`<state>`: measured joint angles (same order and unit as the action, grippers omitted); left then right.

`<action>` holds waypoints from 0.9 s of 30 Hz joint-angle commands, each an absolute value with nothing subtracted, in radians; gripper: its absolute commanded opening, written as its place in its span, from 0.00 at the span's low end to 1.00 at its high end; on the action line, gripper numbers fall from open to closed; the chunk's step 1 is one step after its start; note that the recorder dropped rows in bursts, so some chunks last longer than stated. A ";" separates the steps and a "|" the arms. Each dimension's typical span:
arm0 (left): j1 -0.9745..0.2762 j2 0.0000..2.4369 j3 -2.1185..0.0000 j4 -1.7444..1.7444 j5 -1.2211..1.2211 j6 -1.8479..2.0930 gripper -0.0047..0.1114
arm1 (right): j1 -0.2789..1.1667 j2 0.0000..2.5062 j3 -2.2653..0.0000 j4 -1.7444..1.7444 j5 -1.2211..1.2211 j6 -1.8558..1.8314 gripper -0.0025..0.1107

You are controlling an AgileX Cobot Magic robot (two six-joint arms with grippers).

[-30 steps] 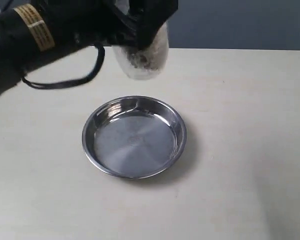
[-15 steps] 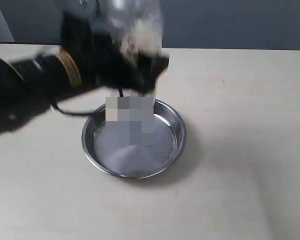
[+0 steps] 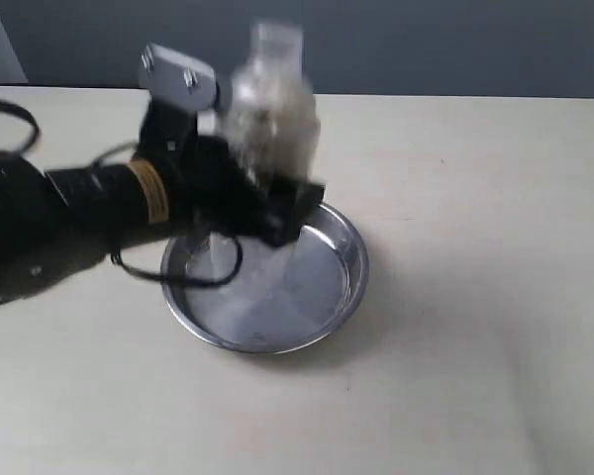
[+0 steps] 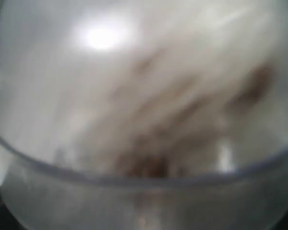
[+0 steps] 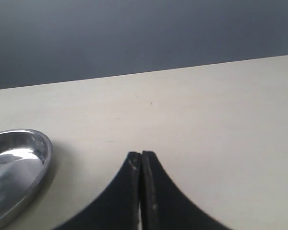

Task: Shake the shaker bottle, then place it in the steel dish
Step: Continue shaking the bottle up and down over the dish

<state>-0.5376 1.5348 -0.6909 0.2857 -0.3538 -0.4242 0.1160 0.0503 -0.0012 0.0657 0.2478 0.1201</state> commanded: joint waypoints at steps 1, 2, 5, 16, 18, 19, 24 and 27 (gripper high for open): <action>-0.544 1.395 -0.765 0.335 -0.574 -0.443 0.04 | 0.119 0.054 0.000 0.065 0.234 0.117 0.01; -0.544 1.357 -0.803 0.333 -0.538 -0.419 0.04 | 0.119 0.054 0.000 0.065 0.234 0.117 0.01; -0.544 1.361 -0.812 0.328 -0.355 -0.409 0.04 | 0.119 0.054 0.000 0.065 0.234 0.117 0.01; -0.540 1.310 -0.927 0.308 -0.434 -0.386 0.04 | 0.119 0.054 0.000 0.065 0.236 0.117 0.01; -0.542 1.320 -0.917 0.308 -0.305 -0.385 0.04 | 0.119 0.054 0.000 0.065 0.236 0.117 0.01; -0.542 1.345 -0.887 0.308 -0.265 -0.385 0.04 | 0.119 0.054 0.000 0.065 0.236 0.117 0.01; -0.540 1.520 -0.704 0.192 -0.355 -0.385 0.04 | 0.119 0.054 0.000 0.065 0.236 0.117 0.01; -0.556 1.431 -0.750 0.251 -0.450 -0.396 0.04 | 0.119 0.054 0.000 0.065 0.232 0.117 0.01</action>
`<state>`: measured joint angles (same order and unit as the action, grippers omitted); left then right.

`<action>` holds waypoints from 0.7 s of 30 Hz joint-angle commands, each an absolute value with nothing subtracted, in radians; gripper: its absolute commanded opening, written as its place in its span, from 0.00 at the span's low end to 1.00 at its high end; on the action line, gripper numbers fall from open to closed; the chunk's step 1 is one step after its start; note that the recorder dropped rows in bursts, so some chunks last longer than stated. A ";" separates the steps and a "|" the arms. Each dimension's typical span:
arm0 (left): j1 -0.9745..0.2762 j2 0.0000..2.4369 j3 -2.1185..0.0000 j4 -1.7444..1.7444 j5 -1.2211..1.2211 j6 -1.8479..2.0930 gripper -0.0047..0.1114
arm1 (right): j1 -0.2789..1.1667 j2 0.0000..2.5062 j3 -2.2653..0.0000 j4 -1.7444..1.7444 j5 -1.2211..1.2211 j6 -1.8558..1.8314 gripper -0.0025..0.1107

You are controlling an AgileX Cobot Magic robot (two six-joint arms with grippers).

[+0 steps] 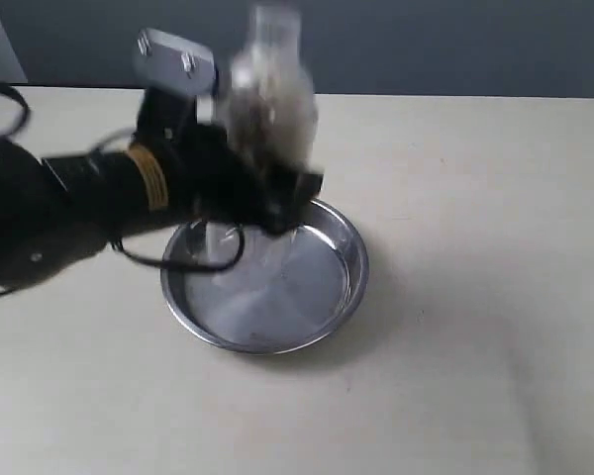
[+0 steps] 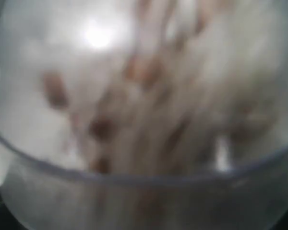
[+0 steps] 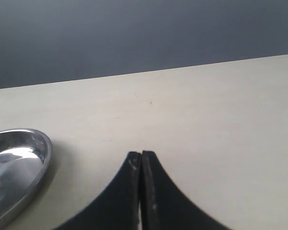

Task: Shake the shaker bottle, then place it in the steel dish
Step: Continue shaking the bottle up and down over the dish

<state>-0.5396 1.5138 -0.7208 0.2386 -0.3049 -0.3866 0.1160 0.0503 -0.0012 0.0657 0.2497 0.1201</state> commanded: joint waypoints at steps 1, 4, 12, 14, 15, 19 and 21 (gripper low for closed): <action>-0.558 1.383 -0.789 0.275 -0.454 -0.396 0.04 | 0.119 0.054 0.000 0.065 0.232 0.117 0.01; -0.558 1.309 -0.855 0.307 -0.369 -0.375 0.04 | 0.119 0.054 0.000 0.065 0.232 0.117 0.01; -0.557 1.512 -0.678 0.201 -0.489 -0.414 0.04 | 0.119 0.054 0.000 0.065 0.232 0.117 0.01; -0.557 1.441 -0.729 0.241 -0.521 -0.413 0.04 | 0.119 0.054 0.000 0.065 0.232 0.117 0.01; -0.557 1.395 -0.769 0.254 -0.503 -0.405 0.04 | 0.119 0.054 0.000 0.065 0.232 0.117 0.01; -0.557 1.401 -0.758 0.259 -0.395 -0.381 0.04 | 0.119 0.054 0.000 0.065 0.236 0.117 0.01; -0.550 1.538 -0.667 0.203 -0.401 -0.384 0.04 | 0.119 0.054 0.000 0.065 0.236 0.117 0.01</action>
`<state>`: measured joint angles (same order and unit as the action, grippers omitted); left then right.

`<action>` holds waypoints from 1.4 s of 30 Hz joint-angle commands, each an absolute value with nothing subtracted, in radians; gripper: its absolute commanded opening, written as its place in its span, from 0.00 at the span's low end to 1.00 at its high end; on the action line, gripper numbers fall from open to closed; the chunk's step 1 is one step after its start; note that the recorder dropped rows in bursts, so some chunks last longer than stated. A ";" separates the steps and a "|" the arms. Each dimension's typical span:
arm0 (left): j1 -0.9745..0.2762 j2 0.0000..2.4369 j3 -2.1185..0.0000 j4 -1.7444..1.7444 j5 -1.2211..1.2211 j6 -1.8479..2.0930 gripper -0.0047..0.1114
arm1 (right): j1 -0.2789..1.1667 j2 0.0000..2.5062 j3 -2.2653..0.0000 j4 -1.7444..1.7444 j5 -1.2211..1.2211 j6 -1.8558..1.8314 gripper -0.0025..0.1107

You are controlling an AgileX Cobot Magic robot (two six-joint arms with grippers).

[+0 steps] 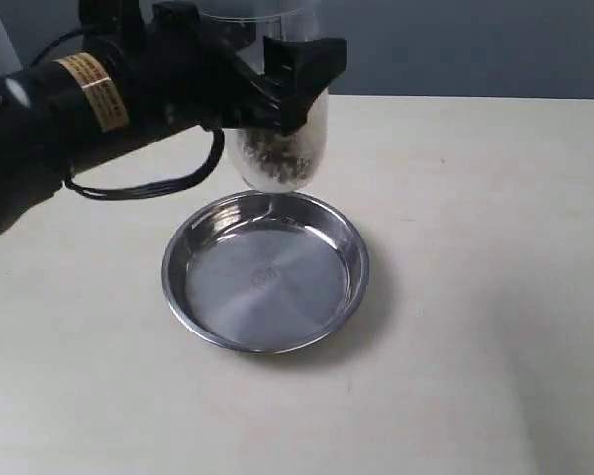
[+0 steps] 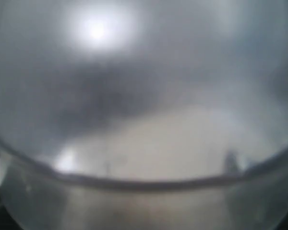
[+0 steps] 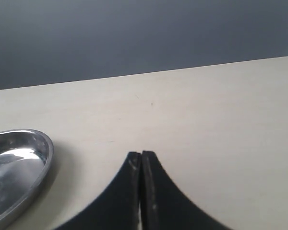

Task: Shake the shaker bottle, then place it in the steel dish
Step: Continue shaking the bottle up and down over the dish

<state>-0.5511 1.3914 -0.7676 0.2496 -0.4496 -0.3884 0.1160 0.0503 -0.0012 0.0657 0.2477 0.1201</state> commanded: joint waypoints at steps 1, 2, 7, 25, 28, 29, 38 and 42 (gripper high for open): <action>-0.550 1.567 -0.653 0.173 -0.438 -0.396 0.04 | 0.119 0.054 0.000 0.065 0.236 0.117 0.01; -0.559 1.544 -0.660 0.200 -0.490 -0.427 0.04 | 0.119 0.054 0.000 0.065 0.236 0.117 0.01; -0.561 1.352 -0.794 0.201 -0.390 -0.279 0.04 | 0.119 0.054 0.000 0.065 0.236 0.117 0.01; -0.401 1.426 -0.718 -0.339 -0.332 -0.140 0.04 | 0.119 0.054 0.000 0.065 0.234 0.117 0.01; -0.575 1.389 -0.733 0.219 -0.280 -0.333 0.04 | 0.119 0.054 0.000 0.065 0.234 0.117 0.01; -0.632 1.377 -0.732 0.388 -0.264 -0.363 0.04 | 0.119 0.054 0.000 0.065 0.236 0.117 0.01; -0.464 1.412 -0.729 -0.011 -0.222 -0.373 0.04 | 0.119 0.054 0.000 0.065 0.236 0.117 0.01; -0.567 1.362 -0.725 0.413 -0.119 -0.351 0.04 | 0.119 0.054 0.000 0.065 0.236 0.117 0.01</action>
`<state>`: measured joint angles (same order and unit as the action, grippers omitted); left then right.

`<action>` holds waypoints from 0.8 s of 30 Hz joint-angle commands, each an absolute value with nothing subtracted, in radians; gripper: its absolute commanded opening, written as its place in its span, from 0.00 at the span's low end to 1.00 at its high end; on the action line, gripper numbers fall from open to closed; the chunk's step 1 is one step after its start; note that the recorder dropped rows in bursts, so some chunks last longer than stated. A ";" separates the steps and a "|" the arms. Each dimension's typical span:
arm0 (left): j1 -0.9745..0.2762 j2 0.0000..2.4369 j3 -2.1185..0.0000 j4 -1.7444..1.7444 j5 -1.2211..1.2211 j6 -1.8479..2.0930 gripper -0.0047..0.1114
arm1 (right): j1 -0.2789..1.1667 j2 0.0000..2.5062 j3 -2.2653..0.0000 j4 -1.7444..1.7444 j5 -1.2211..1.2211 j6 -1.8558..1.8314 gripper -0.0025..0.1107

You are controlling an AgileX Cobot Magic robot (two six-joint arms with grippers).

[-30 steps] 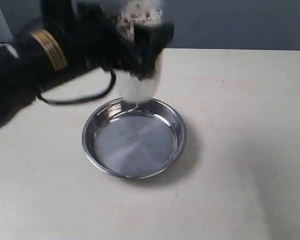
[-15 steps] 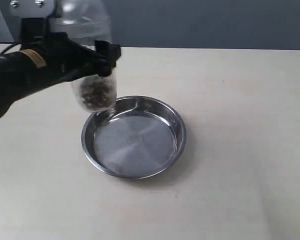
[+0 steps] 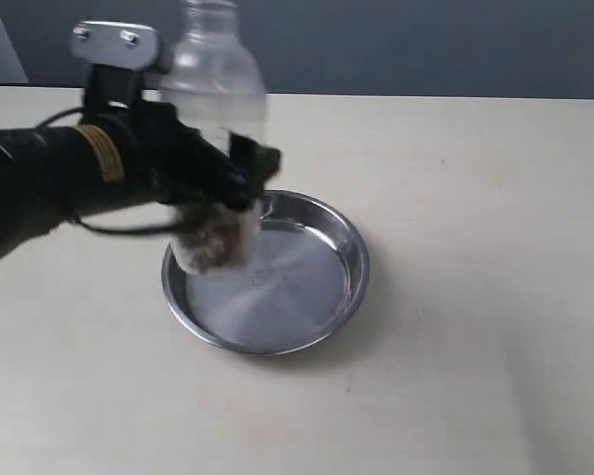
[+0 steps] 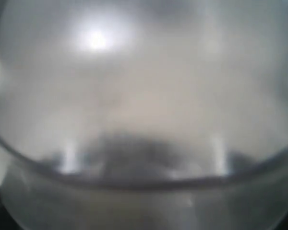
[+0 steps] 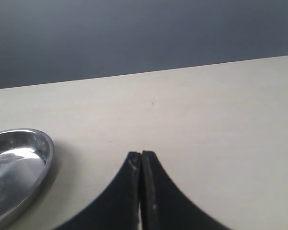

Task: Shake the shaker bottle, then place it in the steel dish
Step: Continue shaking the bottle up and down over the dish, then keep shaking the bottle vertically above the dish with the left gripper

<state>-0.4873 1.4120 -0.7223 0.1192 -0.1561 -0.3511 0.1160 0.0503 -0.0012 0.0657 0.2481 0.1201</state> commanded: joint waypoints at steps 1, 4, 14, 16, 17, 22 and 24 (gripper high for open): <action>-0.516 1.374 -0.723 0.395 -0.127 -0.336 0.04 | 0.119 0.054 0.000 0.065 0.236 0.117 0.01; -0.357 1.439 -0.719 0.075 -0.193 -0.429 0.04 | 0.119 0.054 0.000 0.065 0.236 0.117 0.01; -0.597 1.369 -0.818 0.417 -0.258 -0.468 0.04 | 0.119 0.054 0.000 0.065 0.234 0.117 0.01; -0.597 1.293 -0.914 0.427 -0.249 -0.468 0.04 | 0.119 0.054 0.000 0.065 0.234 0.117 0.01; -0.597 1.266 -0.945 0.437 -0.236 -0.468 0.04 | 0.119 0.054 0.000 0.065 0.234 0.117 0.01; -0.589 1.386 -0.841 0.455 -0.156 -0.460 0.04 | 0.119 0.054 0.000 0.065 0.234 0.117 0.01; -0.574 1.496 -0.773 0.402 -0.164 -0.477 0.04 | 0.119 0.054 0.000 0.065 0.236 0.117 0.01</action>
<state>-0.5907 1.3251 -0.8788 0.4435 -0.2496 -0.4610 0.1160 0.0503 -0.0012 0.0657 0.2481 0.1201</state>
